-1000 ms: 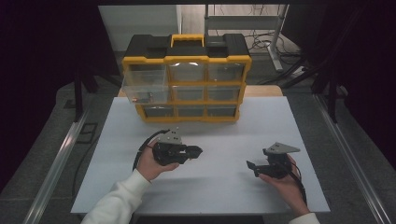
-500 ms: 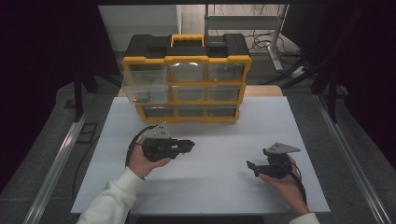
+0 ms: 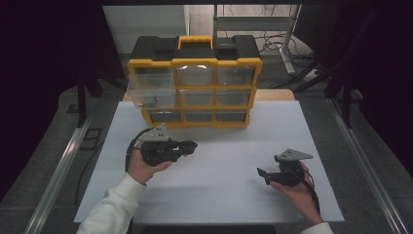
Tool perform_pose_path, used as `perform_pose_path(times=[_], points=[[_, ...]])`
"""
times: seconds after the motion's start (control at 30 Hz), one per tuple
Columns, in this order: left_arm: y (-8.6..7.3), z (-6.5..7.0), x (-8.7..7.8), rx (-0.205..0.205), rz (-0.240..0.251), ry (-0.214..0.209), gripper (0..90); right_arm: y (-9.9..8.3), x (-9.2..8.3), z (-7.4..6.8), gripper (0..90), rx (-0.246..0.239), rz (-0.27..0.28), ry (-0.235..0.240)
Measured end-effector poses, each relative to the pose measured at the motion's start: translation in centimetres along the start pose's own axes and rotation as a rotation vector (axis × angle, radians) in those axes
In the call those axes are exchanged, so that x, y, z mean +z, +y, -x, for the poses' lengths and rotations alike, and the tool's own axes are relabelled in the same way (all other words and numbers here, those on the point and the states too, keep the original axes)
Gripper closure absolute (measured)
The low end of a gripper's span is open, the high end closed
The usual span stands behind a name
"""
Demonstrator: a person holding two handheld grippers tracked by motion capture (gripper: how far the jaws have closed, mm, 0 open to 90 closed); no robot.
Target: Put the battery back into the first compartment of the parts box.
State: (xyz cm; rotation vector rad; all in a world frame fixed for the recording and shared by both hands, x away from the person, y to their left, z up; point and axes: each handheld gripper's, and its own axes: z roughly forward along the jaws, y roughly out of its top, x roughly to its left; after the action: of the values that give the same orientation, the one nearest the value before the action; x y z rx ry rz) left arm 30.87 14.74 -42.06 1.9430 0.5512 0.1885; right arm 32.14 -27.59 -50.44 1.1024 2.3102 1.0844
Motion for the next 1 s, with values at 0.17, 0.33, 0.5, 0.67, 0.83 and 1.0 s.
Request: perform_pose_path(times=[0.17, 0.33, 0.5, 0.67, 0.83, 1.0], points=[[0.2, 0.0, -0.4, 0.002, 0.02, 0.008, 77.1, 0.0, 0.0, 0.0, 14.2, 0.001, 0.001, 0.0], [0.4, 0.0, -0.8, -0.002, 0.037, 0.015, 77.1, 0.0, 0.0, 0.0, 14.2, 0.0, 0.0, -0.001], [0.7, 0.0, -1.2, -0.004, 0.055, 0.019, 77.1, 0.0, 0.0, 0.0, 14.2, -0.001, 0.003, -0.002], [1.1, 0.0, -1.5, -0.005, 0.071, 0.025, 77.1, 0.0, 0.0, 0.0, 14.2, -0.003, 0.002, 0.0], [1.7, 0.0, -1.6, -0.006, 0.086, 0.031, 77.1, 0.0, 0.1, 0.0, 14.2, -0.003, 0.002, 0.002], [2.4, 0.1, -1.7, -0.004, 0.101, 0.039, 77.1, 0.0, 0.0, 0.0, 14.2, -0.003, 0.004, 0.002]])
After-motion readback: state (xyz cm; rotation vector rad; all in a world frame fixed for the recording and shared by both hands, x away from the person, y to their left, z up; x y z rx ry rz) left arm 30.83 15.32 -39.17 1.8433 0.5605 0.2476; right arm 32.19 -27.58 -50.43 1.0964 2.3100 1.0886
